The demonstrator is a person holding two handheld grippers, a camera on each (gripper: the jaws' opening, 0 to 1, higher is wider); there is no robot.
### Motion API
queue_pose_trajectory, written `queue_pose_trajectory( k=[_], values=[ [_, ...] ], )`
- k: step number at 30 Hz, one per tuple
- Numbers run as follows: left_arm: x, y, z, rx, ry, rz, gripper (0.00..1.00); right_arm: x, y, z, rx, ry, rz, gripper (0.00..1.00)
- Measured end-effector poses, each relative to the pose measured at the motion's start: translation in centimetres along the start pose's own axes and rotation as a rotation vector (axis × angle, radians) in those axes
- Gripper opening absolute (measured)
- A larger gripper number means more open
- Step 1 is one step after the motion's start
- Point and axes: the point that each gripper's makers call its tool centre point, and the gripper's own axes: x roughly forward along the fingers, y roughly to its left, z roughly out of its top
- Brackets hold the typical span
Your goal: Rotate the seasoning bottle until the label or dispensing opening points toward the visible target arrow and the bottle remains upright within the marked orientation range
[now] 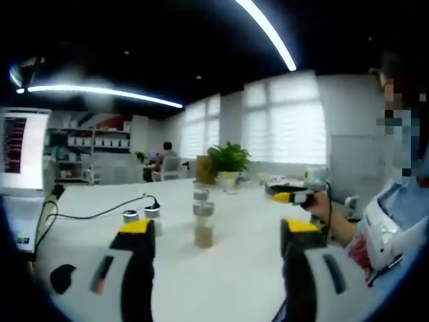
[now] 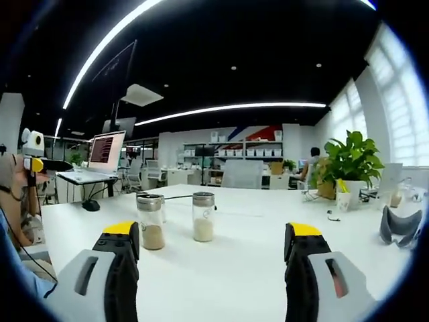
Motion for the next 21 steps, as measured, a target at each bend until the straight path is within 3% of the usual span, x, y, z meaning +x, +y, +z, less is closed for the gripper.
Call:
queue_pose_trajectory(
  k=[5, 8, 13, 16, 21],
  values=[
    [0.0, 0.0, -0.5, 0.016, 0.024, 0.008, 0.81, 0.1, 0.5, 0.0, 0.011, -0.005, 0.016, 0.91],
    [0.0, 0.2, -0.4, 0.004, 0.012, 0.011, 0.81, 0.4, 0.6, 0.7, 0.013, -0.052, 0.031, 0.85],
    [0.0, 0.3, -0.5, -0.012, 0.007, 0.007, 0.83, 2.1, 0.0, 0.9, 0.049, -0.040, 0.063, 0.85],
    [-0.1, 0.5, -0.6, -0.007, 0.016, 0.017, 0.85, 3.3, -0.2, 1.8, 0.077, -0.092, 0.102, 0.84],
    [-0.4, 0.5, -0.4, 0.001, 0.007, 0.025, 0.85, 6.6, -1.1, 0.8, 0.063, -0.016, 0.127, 0.85]
  ],
)
